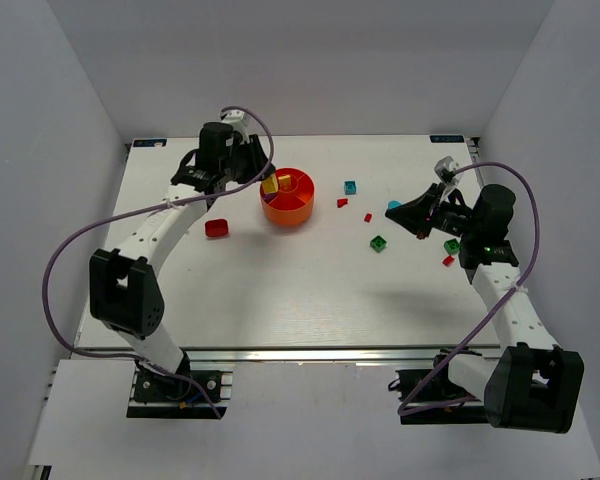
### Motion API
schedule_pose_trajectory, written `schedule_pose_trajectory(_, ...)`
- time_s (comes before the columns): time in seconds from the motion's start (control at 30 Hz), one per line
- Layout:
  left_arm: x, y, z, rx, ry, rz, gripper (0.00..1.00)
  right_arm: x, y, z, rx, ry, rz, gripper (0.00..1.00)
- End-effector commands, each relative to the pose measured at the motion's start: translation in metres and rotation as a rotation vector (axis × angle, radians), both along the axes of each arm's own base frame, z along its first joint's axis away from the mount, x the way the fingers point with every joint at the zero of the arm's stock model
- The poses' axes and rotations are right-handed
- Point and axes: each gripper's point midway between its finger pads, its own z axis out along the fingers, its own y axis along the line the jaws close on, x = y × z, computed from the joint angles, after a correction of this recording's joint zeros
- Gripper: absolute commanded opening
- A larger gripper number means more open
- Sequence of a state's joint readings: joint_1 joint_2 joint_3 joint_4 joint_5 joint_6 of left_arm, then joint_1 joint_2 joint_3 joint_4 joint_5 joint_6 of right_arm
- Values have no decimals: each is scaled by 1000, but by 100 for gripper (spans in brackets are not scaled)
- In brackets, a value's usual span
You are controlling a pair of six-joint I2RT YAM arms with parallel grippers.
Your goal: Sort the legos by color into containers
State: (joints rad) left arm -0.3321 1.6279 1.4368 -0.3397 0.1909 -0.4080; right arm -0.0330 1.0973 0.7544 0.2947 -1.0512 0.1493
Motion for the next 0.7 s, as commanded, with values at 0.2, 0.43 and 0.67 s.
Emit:
schedule_pose_trajectory(0.2,65,-40,22,83,-225,-49,0,4,-2,-6,-14,-26,11,0)
schedule_pose_trajectory(0.43,89,-42,18,188,-298,53,0,4,-3,-8,-16,-24,15,0)
schedule_pose_trajectory(0.67,87,-40,6,232,-321,125,0,5,-3,-10,-16,-18,13,0)
